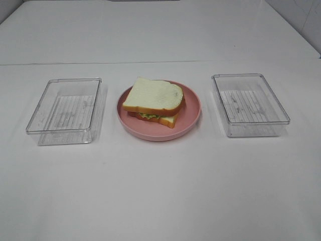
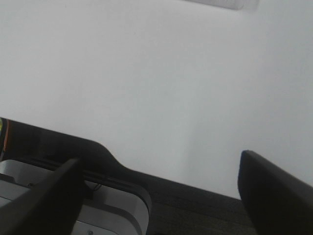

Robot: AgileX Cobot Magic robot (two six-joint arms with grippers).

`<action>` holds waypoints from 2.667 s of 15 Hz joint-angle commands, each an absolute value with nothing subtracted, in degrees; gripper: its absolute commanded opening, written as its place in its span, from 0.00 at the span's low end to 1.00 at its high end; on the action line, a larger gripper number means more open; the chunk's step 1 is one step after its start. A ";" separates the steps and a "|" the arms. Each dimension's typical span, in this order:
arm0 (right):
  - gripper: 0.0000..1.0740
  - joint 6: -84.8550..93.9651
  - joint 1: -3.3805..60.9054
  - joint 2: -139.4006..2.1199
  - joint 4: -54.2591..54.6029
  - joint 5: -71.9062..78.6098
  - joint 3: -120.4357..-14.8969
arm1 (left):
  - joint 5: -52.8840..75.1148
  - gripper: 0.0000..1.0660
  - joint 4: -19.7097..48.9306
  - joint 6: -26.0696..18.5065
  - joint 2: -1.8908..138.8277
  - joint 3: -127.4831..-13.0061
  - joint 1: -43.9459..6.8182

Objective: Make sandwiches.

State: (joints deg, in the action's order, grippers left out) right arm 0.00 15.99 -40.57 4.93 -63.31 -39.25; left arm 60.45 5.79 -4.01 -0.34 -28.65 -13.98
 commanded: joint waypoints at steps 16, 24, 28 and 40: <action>0.74 6.65 15.99 -4.58 5.50 -60.96 -29.05 | 59.93 0.90 6.30 -5.56 -1.43 -28.53 -14.04; 0.74 6.65 6.42 -4.58 5.56 -60.96 -29.05 | 59.93 0.90 6.30 -5.56 -1.60 -28.53 -3.84; 0.74 6.59 -1.43 -4.58 5.44 -60.96 -29.05 | 59.93 0.90 6.30 -5.56 -1.66 -28.53 3.04; 0.74 6.59 -1.38 1.15 5.50 -60.96 -29.05 | 59.93 0.90 6.30 -5.56 -1.43 -28.53 3.04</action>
State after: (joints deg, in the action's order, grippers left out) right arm 6.13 -0.92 0.34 5.44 -61.42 -29.16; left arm 60.45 5.84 -5.50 -0.34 -28.65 2.75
